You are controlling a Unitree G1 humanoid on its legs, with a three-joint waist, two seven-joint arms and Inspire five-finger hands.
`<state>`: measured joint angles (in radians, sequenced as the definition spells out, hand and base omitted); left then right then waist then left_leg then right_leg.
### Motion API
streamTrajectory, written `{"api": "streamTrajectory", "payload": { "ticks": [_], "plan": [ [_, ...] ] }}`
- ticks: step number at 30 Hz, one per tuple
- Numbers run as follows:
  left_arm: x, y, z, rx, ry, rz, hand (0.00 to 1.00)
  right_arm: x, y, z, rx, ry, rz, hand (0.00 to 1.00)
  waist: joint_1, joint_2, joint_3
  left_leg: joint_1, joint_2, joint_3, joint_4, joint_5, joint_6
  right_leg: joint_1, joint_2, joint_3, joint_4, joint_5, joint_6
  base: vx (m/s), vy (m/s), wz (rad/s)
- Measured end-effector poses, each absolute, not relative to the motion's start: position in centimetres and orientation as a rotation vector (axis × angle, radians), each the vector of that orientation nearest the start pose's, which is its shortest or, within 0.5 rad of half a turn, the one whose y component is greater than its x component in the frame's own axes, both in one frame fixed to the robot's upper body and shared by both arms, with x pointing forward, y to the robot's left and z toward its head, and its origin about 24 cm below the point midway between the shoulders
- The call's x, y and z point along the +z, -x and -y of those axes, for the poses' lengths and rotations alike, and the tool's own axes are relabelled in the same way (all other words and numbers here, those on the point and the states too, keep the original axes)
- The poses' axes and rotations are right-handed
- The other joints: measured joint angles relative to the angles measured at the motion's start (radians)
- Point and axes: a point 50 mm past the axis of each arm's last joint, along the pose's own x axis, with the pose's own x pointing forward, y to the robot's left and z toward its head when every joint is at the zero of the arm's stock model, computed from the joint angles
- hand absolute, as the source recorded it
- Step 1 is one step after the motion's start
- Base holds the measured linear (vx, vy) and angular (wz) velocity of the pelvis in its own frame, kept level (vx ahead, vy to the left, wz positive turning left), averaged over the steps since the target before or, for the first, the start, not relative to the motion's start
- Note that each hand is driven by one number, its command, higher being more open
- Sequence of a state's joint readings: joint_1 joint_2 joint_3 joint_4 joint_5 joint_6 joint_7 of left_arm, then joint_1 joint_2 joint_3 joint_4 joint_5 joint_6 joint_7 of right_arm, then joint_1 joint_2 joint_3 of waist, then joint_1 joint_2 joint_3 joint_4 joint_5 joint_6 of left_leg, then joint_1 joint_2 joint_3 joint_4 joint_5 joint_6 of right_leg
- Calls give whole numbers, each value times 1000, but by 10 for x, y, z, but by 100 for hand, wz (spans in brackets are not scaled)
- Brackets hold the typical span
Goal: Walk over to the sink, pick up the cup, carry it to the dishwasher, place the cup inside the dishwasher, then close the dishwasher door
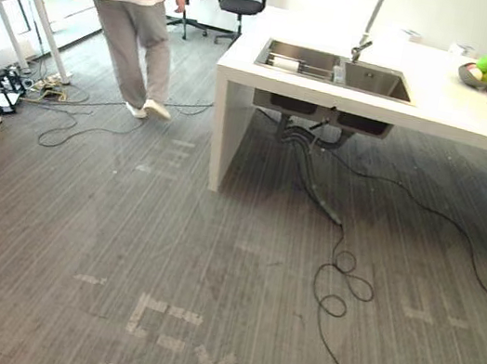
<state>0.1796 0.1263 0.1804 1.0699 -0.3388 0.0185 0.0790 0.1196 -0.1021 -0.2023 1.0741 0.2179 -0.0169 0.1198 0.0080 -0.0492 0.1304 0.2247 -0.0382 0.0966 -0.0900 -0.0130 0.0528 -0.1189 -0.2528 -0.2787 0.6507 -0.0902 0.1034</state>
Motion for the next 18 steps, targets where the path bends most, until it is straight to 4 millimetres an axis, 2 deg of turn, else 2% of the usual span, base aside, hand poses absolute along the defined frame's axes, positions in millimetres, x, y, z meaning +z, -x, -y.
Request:
{"api": "streamTrajectory", "payload": {
  "ticks": [1, 2, 3, 5, 6, 7, 8, 9, 11, 13, 14, 15, 16, 17, 18],
  "plan": [
    [-165, -39, -230, 585, 237, -1199, 100, -164, -74, 208, -299, -291, -1095, 100, 0, -14, 9, 16, -4, -4, 1, -6, 10, -29, -10, 4, 61, -32, -4, 34, 84, 4],
    [-165, -37, -231, 598, 239, -1202, 100, -164, -74, 208, -301, -295, -1095, 100, -1, -15, 10, 20, -1, -5, 1, -8, 13, -39, -6, 1, 62, -52, -2, 69, 96, 8],
    [-166, -36, -231, 613, 241, -1206, 100, -164, -73, 207, -305, -303, -1091, 100, -4, -13, 11, 24, 7, -10, 5, -12, 18, -55, 11, -12, 23, -74, -1, 120, 76, 11],
    [-166, -35, -230, 619, 241, -1209, 100, -164, -72, 207, -318, -322, -1084, 100, -12, -5, 22, 30, 26, -21, 9, -23, 18, -67, 53, -26, -110, -73, -6, 148, 36, 14],
    [-166, -34, -229, 624, 243, -1213, 100, -164, -71, 207, -331, -340, -1081, 100, -14, -2, 23, 34, 38, -23, 20, -40, 13, -75, 84, -27, -228, -49, -14, 189, -15, 7],
    [-167, -33, -229, 636, 252, -1218, 100, -165, -67, 206, -345, -364, -1082, 100, -14, -1, 24, 44, 49, -23, 40, -67, 5, -78, 108, -29, -347, 3, -12, 214, -31, 5],
    [-167, -33, -229, 640, 253, -1221, 100, -165, -65, 205, -356, -385, -1083, 100, -13, -1, 25, 52, 53, -23, 53, -84, -1, -78, 115, -28, -396, 26, -13, 306, -71, 4],
    [-167, -31, -229, 662, 270, -1224, 100, -165, -61, 203, -374, -416, -1077, 100, -10, -1, 26, 72, 56, -22, 100, -142, -16, -76, 119, -25, -460, 56, -15, 278, -79, 4],
    [-167, -31, -228, 678, 277, -1221, 100, -164, -59, 203, -380, -425, -1065, 100, -10, -2, 26, 92, 57, -26, 164, -213, -28, -76, 109, -22, -447, 59, -22, 344, -121, 8],
    [-166, -34, -228, 670, 260, -1209, 100, -163, -57, 202, -389, -452, -1052, 100, -8, 0, 25, 112, 64, -37, 232, -306, -44, -85, 94, -23, -357, 55, -85, 500, -203, 14],
    [-166, -35, -225, 663, 255, -1207, 100, -163, -57, 206, -397, -463, -1045, 100, -13, 17, 21, 124, 88, -39, 247, -349, -59, -110, 102, -26, -282, 78, -132, 425, -181, 14],
    [-167, -35, -222, 661, 258, -1212, 100, -162, -58, 208, -408, -471, -1038, 100, -21, 32, 14, 132, 108, -41, 245, -365, -71, -120, 113, -30, -240, 76, -137, 723, -280, 19],
    [-169, -31, -214, 649, 262, -1229, 100, -162, -57, 215, -427, -475, -1036, 100, -30, 68, -3, 154, 153, -42, 258, -372, -87, -122, 149, -54, -185, -1, -156, 781, -306, 6],
    [-169, -34, -214, 640, 262, -1221, 100, -163, -60, 217, -433, -473, -1052, 100, -28, 76, -1, 124, 177, -34, 368, -352, -96, -105, 168, -56, -154, -48, -183, 805, -324, 0],
    [-169, -35, -214, 637, 258, -1220, 100, -163, -59, 217, -432, -471, -1064, 100, -28, 76, -2, 93, 184, -34, 458, -333, -97, -88, 172, -57, -151, -72, -182, 685, -301, -8]
  ]
}}
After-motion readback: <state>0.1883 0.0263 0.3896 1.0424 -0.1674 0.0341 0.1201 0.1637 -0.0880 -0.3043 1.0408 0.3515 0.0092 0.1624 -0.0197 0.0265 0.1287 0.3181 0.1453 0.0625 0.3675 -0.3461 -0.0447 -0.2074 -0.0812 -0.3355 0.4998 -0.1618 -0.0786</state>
